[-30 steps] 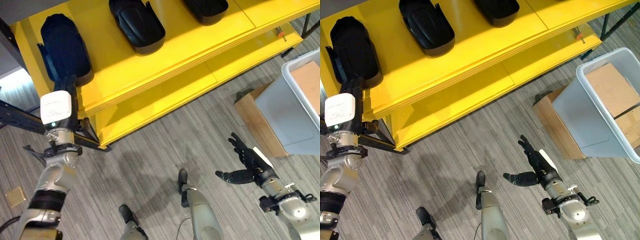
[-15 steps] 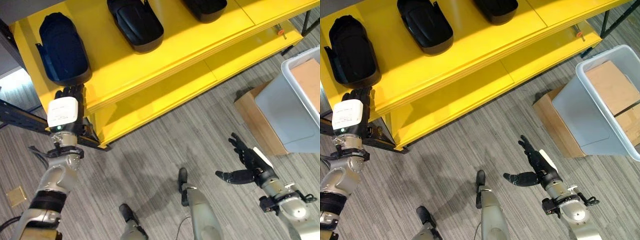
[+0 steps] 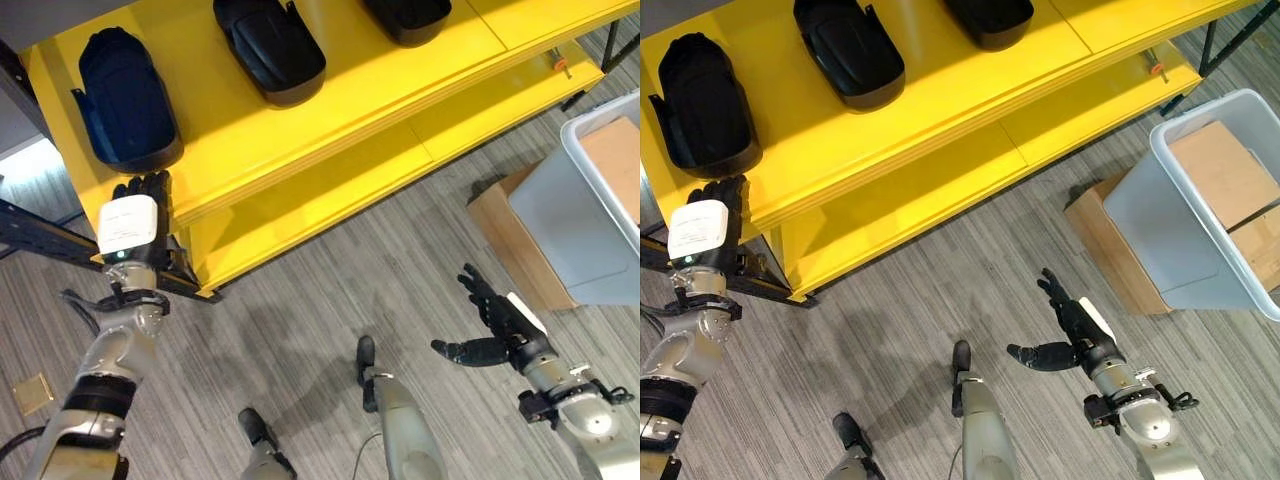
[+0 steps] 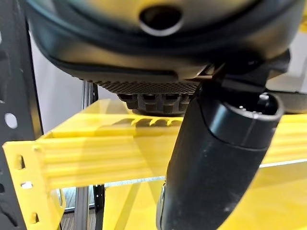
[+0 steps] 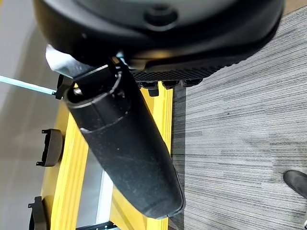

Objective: Move parts from the plastic box to the shelf.

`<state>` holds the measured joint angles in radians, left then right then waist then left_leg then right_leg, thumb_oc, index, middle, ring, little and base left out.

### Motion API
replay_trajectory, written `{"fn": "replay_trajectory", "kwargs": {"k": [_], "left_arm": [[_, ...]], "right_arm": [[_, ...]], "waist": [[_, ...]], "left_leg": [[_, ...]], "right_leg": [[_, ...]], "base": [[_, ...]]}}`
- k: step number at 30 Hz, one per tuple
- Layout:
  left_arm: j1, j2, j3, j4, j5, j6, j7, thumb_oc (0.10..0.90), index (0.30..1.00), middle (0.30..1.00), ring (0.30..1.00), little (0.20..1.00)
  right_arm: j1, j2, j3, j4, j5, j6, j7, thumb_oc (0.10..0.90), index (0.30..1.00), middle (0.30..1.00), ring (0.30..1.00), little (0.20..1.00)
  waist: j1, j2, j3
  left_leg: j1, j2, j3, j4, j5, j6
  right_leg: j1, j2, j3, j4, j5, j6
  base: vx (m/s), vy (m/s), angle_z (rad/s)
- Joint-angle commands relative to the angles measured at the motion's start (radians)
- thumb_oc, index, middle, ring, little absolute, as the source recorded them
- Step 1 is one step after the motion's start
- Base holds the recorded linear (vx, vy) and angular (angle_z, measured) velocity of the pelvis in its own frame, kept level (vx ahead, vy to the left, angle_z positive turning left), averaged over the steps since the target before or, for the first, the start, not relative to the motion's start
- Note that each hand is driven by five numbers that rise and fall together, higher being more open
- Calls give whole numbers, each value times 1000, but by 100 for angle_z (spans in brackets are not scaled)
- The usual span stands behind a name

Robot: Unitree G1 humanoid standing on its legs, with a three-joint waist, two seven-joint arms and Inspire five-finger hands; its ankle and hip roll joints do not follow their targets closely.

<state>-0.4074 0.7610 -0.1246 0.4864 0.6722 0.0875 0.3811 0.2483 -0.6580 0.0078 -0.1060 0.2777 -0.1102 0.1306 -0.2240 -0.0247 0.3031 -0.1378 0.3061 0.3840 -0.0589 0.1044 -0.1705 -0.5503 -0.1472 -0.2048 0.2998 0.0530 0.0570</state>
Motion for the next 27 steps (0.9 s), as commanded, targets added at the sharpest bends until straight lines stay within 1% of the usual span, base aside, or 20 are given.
{"fn": "replay_trajectory", "kwargs": {"k": [1, 2, 3, 4, 7, 8, 9, 10, 11, 12, 13, 14, 17, 19, 21, 22, 23, 25, 26, 27], "left_arm": [[-87, 48, 34, -41, -16, 9, 50, 900, 1000, 1000, 1000, 1000], [-98, 46, 26, -41, -17, 10, 50, 900, 1000, 1000, 1000, 1000], [-106, 45, 20, -39, -19, 8, 49, 900, 1000, 1000, 1000, 1000], [-116, 43, 13, -37, -21, 8, 49, 900, 1000, 1000, 1000, 1000], [-137, 25, -3, -33, -35, 5, 51, 900, 1000, 1000, 1000, 1000], [-141, 19, -7, -32, -39, 5, 53, 900, 1000, 1000, 1000, 1000], [-146, 14, -12, -27, -43, 4, 55, 900, 1000, 1000, 1000, 1000], [-156, 8, -18, -7, -54, 2, 60, 900, 1000, 1000, 1000, 1000], [-161, 3, -22, -10, -58, 1, 59, 900, 1000, 1000, 1000, 1000], [-162, -2, -22, -12, -62, 1, 58, 900, 1000, 1000, 1000, 1000], [-167, -6, -21, -11, -70, 4, 59, 900, 1000, 1000, 1000, 1000], [-170, -6, -23, -7, -72, 4, 60, 900, 1000, 1000, 1000, 1000], [-177, -4, -22, -2, -81, 5, 62, 900, 1000, 1000, 1000, 1000], [-193, -1, -21, 8, -94, 7, 73, 900, 1000, 1000, 1000, 1000], [-203, 3, -21, 7, -97, 8, 75, 900, 1000, 1000, 1000, 1000], [-202, 5, -17, 5, -100, 8, 76, 900, 1000, 1000, 1000, 1000], [-202, 9, -15, 12, -104, 7, 78, 900, 1000, 1000, 1000, 1000], [-215, 17, -21, 23, -111, 10, 79, 900, 1000, 1000, 1000, 1000], [-222, 18, -27, 23, -114, 6, 80, 900, 1000, 1000, 1000, 1000], [-217, 20, -26, 10, -111, 4, 78, 900, 1000, 1000, 1000, 1000]], "right_arm": [[-6, -26, -39, -107, 23, -102, -23, 900, 1000, 1000, 1000, 1000], [-5, -26, -38, -107, 26, -102, -23, 900, 1000, 1000, 1000, 1000], [-6, -27, -35, -108, 28, -101, -22, 900, 1000, 1000, 1000, 1000], [-7, -29, -35, -109, 28, -102, -22, 900, 1000, 1000, 1000, 1000], [-9, -31, -32, -109, 32, -103, -26, 900, 1000, 1000, 1000, 1000], [-12, -30, -29, -107, 33, -103, -27, 900, 1000, 1000, 1000, 1000], [-13, -32, -27, -107, 31, -104, -29, 900, 1000, 1000, 1000, 1000], [-14, -33, -24, -109, 34, -104, -28, 900, 1000, 1000, 1000, 1000], [-12, -33, -24, -107, 34, -104, -28, 900, 1000, 1000, 1000, 1000], [-10, -32, -25, -107, 33, -104, -29, 900, 1000, 1000, 1000, 1000], [-7, -33, -28, -106, 30, -103, -32, 900, 1000, 1000, 1000, 1000], [-6, -33, -27, -104, 31, -103, -31, 900, 1000, 1000, 1000, 1000], [-2, -35, -28, -105, 30, -102, -29, 900, 1000, 1000, 1000, 1000], [0, -35, -22, -107, 34, -105, -30, 900, 1000, 1000, 1000, 1000], [2, -38, -23, -106, 33, -106, -29, 900, 1000, 1000, 1000, 1000], [1, -40, -23, -105, 32, -105, -30, 900, 1000, 1000, 1000, 1000], [0, -38, -21, -103, 31, -106, -31, 900, 1000, 1000, 1000, 1000], [3, -39, -20, -101, 29, -105, -31, 900, 1000, 1000, 1000, 1000], [4, -38, -17, -102, 32, -105, -30, 900, 1000, 1000, 1000, 1000], [5, -39, -17, -105, 30, -105, -28, 900, 1000, 1000, 1000, 1000]], "waist": [[-36, -30, -54], [-38, -29, -53], [-40, -24, -58], [-41, -30, -53], [-46, -31, -53], [-46, -26, -58], [-48, -33, -54], [-52, -34, -55], [-52, -28, -60], [-54, -34, -56], [-55, -34, -58], [-55, -28, -63], [-57, -27, -64], [-58, -27, -65], [-61, -34, -60], [-61, -36, -59], [-58, -30, -63], [-59, -28, -66], [-60, -32, -61], [-60, -32, -59]], "left_leg": [[40, 37, -51, 129, -83, -21], [41, 37, -52, 129, -84, -21], [51, 37, -63, 125, -103, -27], [41, 37, -51, 129, -84, -22], [40, 37, -51, 128, -84, -22], [50, 37, -61, 124, -102, -27], [41, 37, -49, 128, -83, -22], [42, 37, -46, 128, -83, -23], [53, 37, -55, 124, -102, -28], [44, 36, -43, 126, -83, -23], [44, 37, -43, 127, -83, -24], [54, 38, -52, 124, -102, -29], [53, 38, -53, 125, -102, -30], [52, 38, -54, 126, -101, -30], [40, 37, -43, 128, -83, -24], [41, 37, -43, 128, -85, -24], [50, 36, -55, 125, -105, -28], [49, 35, -54, 124, -109, -27], [36, 34, -45, 127, -88, -21], [33, 33, -49, 129, -89, -21]], "right_leg": [[43, -45, 59, -36, -27, 86], [42, -45, 61, -33, -29, 86], [47, -41, 71, -29, -50, 97], [39, -45, 62, -30, -29, 86], [36, -42, 66, -29, -31, 85], [40, -38, 77, -25, -51, 97], [31, -40, 68, -27, -30, 85], [29, -38, 71, -27, -29, 86], [34, -33, 82, -24, -50, 98], [27, -35, 73, -28, -29, 86], [25, -35, 74, -25, -30, 85], [31, -32, 84, -21, -52, 97], [27, -32, 85, -17, -54, 96], [22, -32, 83, -16, -51, 97], [15, -35, 75, -20, -29, 85], [16, -35, 76, -21, -29, 85], [21, -31, 87, -18, -49, 98], [20, -32, 89, -18, -50, 99], [12, -37, 78, -23, -25, 87], [10, -37, 78, -21, -26, 86]], "base": [[0, 0, 0], [0, 0, 0], [0, 0, 0], [0, 0, 0], [7, -1, 0], [14, 0, -6], [14, 1, -5], [13, -1, -4], [13, -1, -10], [12, -6, -11], [12, -6, -11], [95, 24, -4], [30, 9, -1], [-32, -21, 0], [-73, -36, 5], [78, 33, 6], [85, 36, 0], [8, 0, -7], [-80, -34, -4], [-81, -33, 1]]}}
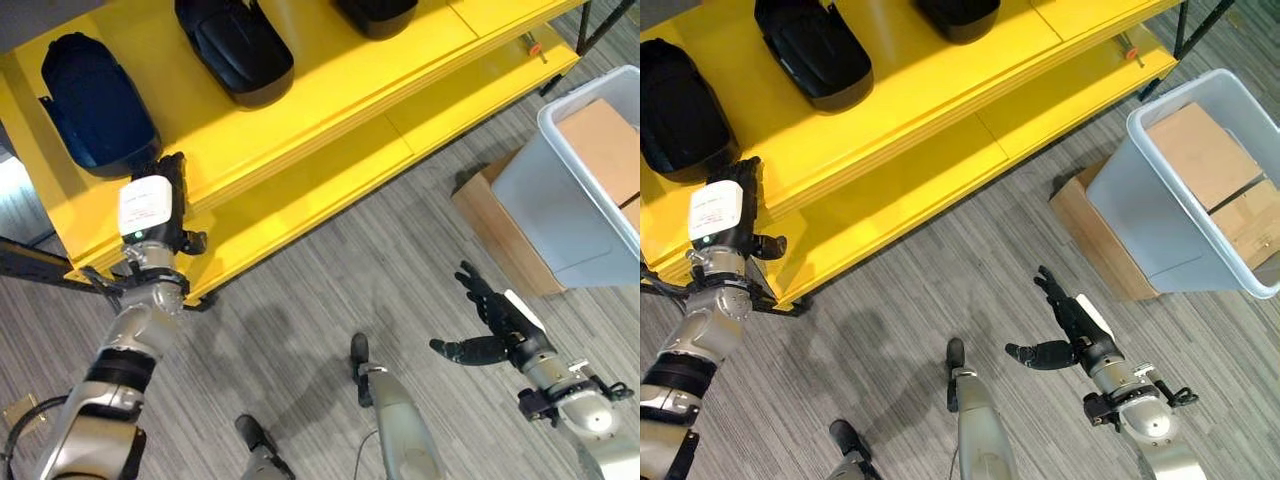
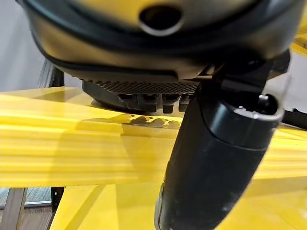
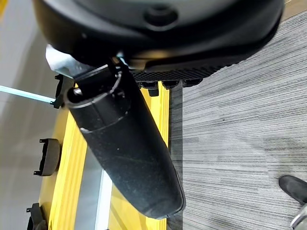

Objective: Move parts from the plastic box to the shelf.

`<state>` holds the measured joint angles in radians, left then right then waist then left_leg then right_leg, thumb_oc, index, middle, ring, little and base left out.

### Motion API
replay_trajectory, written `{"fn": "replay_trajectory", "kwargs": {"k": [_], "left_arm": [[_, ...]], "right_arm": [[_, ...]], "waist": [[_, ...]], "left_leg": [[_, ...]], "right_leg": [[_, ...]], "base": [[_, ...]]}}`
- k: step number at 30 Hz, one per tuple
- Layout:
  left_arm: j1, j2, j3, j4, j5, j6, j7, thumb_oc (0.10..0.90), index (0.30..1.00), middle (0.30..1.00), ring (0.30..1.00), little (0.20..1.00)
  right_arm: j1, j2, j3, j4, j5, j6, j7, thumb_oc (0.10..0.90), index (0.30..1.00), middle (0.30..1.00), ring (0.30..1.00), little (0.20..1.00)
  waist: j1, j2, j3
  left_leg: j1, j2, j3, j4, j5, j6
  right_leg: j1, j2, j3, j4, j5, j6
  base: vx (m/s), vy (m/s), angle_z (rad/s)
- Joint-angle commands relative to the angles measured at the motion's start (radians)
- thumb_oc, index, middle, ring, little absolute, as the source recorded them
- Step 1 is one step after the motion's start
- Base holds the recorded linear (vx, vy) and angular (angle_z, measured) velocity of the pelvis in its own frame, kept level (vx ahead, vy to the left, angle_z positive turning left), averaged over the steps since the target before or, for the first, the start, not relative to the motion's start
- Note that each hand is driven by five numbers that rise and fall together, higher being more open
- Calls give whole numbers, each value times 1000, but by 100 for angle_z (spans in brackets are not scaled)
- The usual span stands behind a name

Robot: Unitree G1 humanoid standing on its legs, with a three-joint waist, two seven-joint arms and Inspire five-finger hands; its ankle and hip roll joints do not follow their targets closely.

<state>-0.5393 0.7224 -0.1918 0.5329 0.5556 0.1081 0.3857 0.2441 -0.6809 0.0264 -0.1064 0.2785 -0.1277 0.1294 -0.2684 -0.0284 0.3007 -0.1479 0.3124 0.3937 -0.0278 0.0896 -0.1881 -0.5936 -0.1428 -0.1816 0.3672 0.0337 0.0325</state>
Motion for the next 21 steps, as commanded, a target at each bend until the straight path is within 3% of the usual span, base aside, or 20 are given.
{"fn": "replay_trajectory", "kwargs": {"k": [1, 4, 6, 8, 9, 10, 11, 12, 14, 15, 18, 21], "left_arm": [[-66, 48, 42, -58, 6, -24, 69, 900, 1000, 1000, 1000, 1000], [45, -12, 80, -179, -29, -71, 53, 900, 1000, 1000, 1000, 1000], [252, -136, 123, -400, -173, -176, 2, 900, 1000, 1000, 1000, 1000], [308, -149, 126, -459, -227, -208, -25, 900, 1000, 1000, 1000, 1000], [404, -192, 133, -534, -423, -287, -91, 900, 1000, 1000, 1000, 1000], [445, -210, 126, -556, -533, -316, -123, 900, 1000, 1000, 1000, 1000], [448, -209, 128, -558, -536, -316, -125, 900, 1000, 1000, 1000, 1000], [535, -236, 96, -620, -815, -359, -231, 900, 1000, 1000, 1000, 1000], [617, -268, 69, -650, -1041, -363, -304, 900, 1000, 1000, 1000, 1000], [617, -268, 69, -650, -1041, -363, -304, 900, 1000, 1000, 1000, 1000], [740, -284, 5, -679, -1310, -334, -389, 900, 1000, 1000, 1000, 1000], [804, -284, -40, -700, -1390, -318, -437, 900, 1000, 1000, 1000, 1000]], "right_arm": [[8, -14, -35, -103, 27, -89, -28, 900, 1000, 1000, 1000, 1000], [0, 4, -38, -98, 24, -90, -39, 900, 1000, 1000, 1000, 1000], [-15, 28, -34, -80, 11, -92, -60, 900, 1000, 1000, 1000, 1000], [-15, 30, -33, -78, 7, -93, -67, 900, 1000, 1000, 1000, 1000], [-14, 44, -38, -76, 9, -97, -67, 900, 1000, 1000, 1000, 1000], [-9, 47, -36, -76, 13, -101, -66, 900, 1000, 1000, 1000, 1000], [-8, 47, -35, -76, 13, -101, -66, 900, 1000, 1000, 1000, 1000], [-1, 54, -32, -80, 15, -109, -66, 900, 1000, 1000, 1000, 1000], [11, 60, -22, -75, 8, -115, -75, 900, 1000, 1000, 1000, 1000], [11, 60, -22, -75, 8, -115, -75, 900, 1000, 1000, 1000, 1000], [15, 77, 9, -55, 4, -121, -98, 900, 1000, 1000, 1000, 1000], [22, 91, 29, -37, 31, -119, -101, 900, 1000, 1000, 1000, 1000]], "waist": [[-11, -27, -54], [5, -27, -43], [37, -23, -31], [43, -21, -30], [57, -16, -28], [61, -13, -28], [60, -13, -29], [74, -6, -31], [88, 0, -34], [88, 0, -34], [118, 21, -54], [148, 38, -82]], "left_leg": [[40, 25, -61, 100, -75, -3], [39, 22, -73, 101, -75, 1], [42, 18, -90, 102, -80, 9], [47, 17, -94, 100, -79, 10], [53, 14, -101, 97, -75, 14], [57, 13, -104, 94, -72, 15], [58, 14, -105, 93, -72, 15], [70, 9, -116, 88, -69, 20], [82, 5, -127, 80, -66, 23], [82, 5, -127, 80, -66, 23], [111, -5, -163, 59, -57, 29], [126, -14, -198, 42, -47, 33]], "right_leg": [[55, -43, 53, -86, -9, 110], [66, -48, 47, -85, -12, 107], [85, -56, 36, -79, -18, 101], [94, -58, 33, -80, -19, 101], [108, -62, 30, -80, -20, 100], [117, -64, 25, -80, -21, 100], [118, -63, 25, -81, -21, 100], [142, -68, 18, -82, -23, 99], [171, -75, 3, -82, -26, 100], [171, -75, 3, -82, -26, 100], [251, -93, -35, -101, -33, 106], [316, -109, -79, -124, -42, 110]], "base": [[0, 0, 0], [-6, -15, 5], [1, -35, 5], [12, -20, 14], [19, -19, 25], [14, -13, 26], [25, -7, 14], [27, -15, 12], [23, -26, 10], [37, -33, 25], [57, -37, 29], [42, -30, 40]]}}
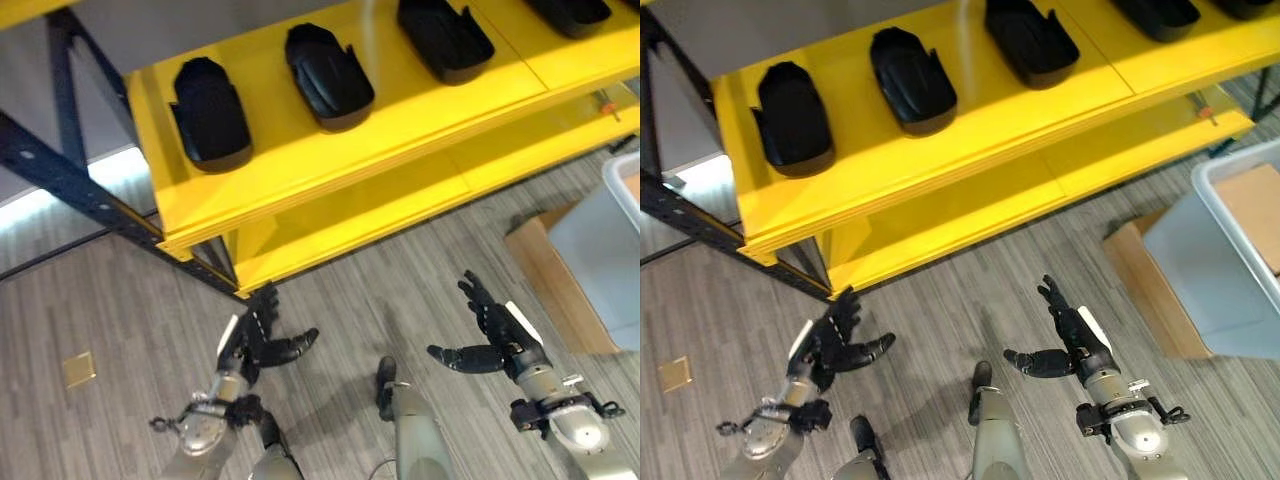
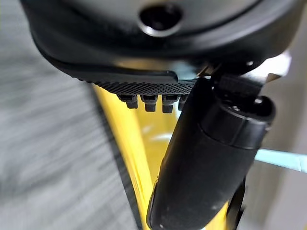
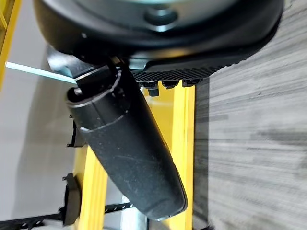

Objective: Move parts from the plastic box to the shelf.

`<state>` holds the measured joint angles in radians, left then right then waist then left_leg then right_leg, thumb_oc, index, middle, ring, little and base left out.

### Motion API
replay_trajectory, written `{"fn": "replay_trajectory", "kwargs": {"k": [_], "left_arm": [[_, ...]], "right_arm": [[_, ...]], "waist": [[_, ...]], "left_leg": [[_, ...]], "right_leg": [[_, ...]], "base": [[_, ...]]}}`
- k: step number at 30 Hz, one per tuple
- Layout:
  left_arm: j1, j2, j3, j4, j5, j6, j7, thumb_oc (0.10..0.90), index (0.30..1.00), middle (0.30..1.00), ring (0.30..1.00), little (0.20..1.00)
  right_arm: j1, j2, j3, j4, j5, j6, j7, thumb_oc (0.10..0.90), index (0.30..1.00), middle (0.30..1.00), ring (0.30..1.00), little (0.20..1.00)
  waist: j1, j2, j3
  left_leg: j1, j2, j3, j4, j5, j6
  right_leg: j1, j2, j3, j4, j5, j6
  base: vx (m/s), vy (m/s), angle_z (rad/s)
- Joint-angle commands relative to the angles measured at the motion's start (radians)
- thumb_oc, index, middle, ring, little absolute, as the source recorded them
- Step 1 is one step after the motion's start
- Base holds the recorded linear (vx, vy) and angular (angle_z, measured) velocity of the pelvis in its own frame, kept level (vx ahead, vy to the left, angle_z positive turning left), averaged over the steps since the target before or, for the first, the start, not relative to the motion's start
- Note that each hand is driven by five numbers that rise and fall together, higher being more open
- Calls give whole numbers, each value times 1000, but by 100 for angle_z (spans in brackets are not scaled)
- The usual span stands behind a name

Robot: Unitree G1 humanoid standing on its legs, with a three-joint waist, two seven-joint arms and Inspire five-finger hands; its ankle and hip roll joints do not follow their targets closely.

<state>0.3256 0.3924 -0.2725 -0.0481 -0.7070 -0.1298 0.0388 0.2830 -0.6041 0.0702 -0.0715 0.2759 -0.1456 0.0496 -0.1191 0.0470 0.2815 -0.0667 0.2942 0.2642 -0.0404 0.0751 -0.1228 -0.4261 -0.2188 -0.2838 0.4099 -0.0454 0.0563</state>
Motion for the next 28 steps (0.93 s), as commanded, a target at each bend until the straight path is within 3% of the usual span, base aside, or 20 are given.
{"fn": "replay_trajectory", "kwargs": {"k": [1, 8, 14, 28], "left_arm": [[-61, 46, 41, -119, -127, -80, -90, 900, 1000, 1000, 1000, 1000], [69, 54, 26, -83, -129, -61, -120, 900, 1000, 1000, 1000, 1000], [98, 26, 51, -57, -157, -43, -124, 900, 1000, 1000, 1000, 1000], [115, 22, 96, -26, -70, -42, -125, 900, 1000, 1000, 1000, 1000]], "right_arm": [[-17, 14, -15, -72, 34, -101, -21, 900, 1000, 1000, 1000, 1000], [34, 49, 21, -36, 150, -82, -3, 900, 1000, 1000, 1000, 1000], [56, 67, 40, -23, 176, -54, 3, 900, 1000, 1000, 1000, 1000], [34, 84, 84, -10, 193, -30, 25, 900, 1000, 1000, 1000, 1000]], "waist": [[-2, -37, -62], [52, -24, -163], [62, -24, -242], [56, -37, -270]], "left_leg": [[45, 4, -68, 55, -33, -32], [81, -25, -131, 20, -19, -23], [103, -59, -139, -38, -13, -26], [146, -73, -116, -45, -27, -16]], "right_leg": [[149, -32, 23, -167, 37, 87], [301, -53, -73, -258, 49, 104], [370, -62, -119, -386, 118, 131], [418, -78, -96, -409, 143, 149]], "base": [[53, -42, 48], [31, -10, 37], [-19, 35, 21], [1, 8, -1]]}}
